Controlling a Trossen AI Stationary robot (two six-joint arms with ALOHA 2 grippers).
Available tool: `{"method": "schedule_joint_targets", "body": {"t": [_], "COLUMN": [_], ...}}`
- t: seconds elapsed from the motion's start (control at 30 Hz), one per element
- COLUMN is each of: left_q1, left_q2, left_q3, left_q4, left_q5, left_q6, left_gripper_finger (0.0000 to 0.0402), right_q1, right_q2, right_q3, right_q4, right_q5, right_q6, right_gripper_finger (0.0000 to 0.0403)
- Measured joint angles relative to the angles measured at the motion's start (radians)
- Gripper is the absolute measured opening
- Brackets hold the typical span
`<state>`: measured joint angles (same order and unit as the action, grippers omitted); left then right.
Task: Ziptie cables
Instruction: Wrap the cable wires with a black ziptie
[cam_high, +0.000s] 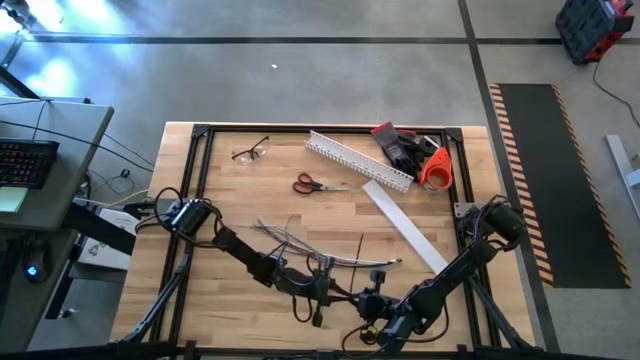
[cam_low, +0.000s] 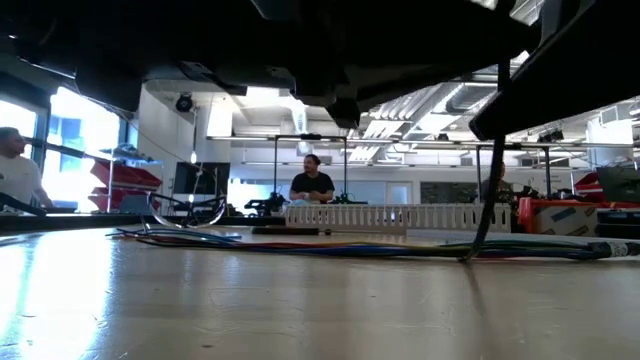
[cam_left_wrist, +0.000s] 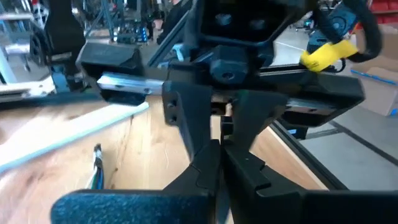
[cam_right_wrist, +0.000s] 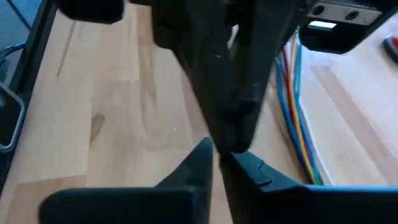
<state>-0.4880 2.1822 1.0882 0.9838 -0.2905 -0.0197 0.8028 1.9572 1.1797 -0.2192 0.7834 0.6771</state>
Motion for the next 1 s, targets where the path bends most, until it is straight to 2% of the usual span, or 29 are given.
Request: {"method": "schedule_joint_targets", "body": {"t": [0.13,0.3,0.43,0.57,0.77,0.87,0.93,1.0], "left_q1": [0.003,0.003,0.003,0.003,0.005,0.013,0.018,0.019], "left_q2": [0.0,0.001,0.001,0.001,0.001,0.001,0.001,0.001], "left_q3": [0.0,0.0,0.0,0.0,0.0,0.0,0.0,0.0], "left_q4": [-0.028,-0.047,-0.046,-0.051,-0.058,-0.073,-0.076,-0.08], "left_q5": [0.006,0.01,0.012,0.012,0.091,0.11,0.11,0.119], "left_q6": [-0.037,-0.048,-0.048,-0.049,-0.085,-0.106,-0.11,-0.11], "left_gripper_finger": [0.0,0.0,0.0,0.0,0.0,0.0,0.0,0.0], "right_q1": [0.0,0.013,0.043,0.079,0.096,0.067,0.015,-0.05], "right_q2": [0.0,0.0,-0.001,-0.006,-0.075,-0.121,-0.163,-0.208], "right_q3": [0.002,0.056,0.115,0.15,0.102,0.012,-0.068,-0.167], "right_q4": [-0.008,-0.118,-0.207,-0.341,-0.592,-0.609,-0.578,-0.47], "right_q5": [-0.04,-0.103,-0.101,-0.047,0.004,0.054,0.044,0.011], "right_q6": [0.003,-0.004,-0.004,0.078,0.387,0.473,0.498,0.49], "right_gripper_finger": [0.0081,0.016,0.0195,0.02,0.018,0.0174,0.0174,0.0173]}}
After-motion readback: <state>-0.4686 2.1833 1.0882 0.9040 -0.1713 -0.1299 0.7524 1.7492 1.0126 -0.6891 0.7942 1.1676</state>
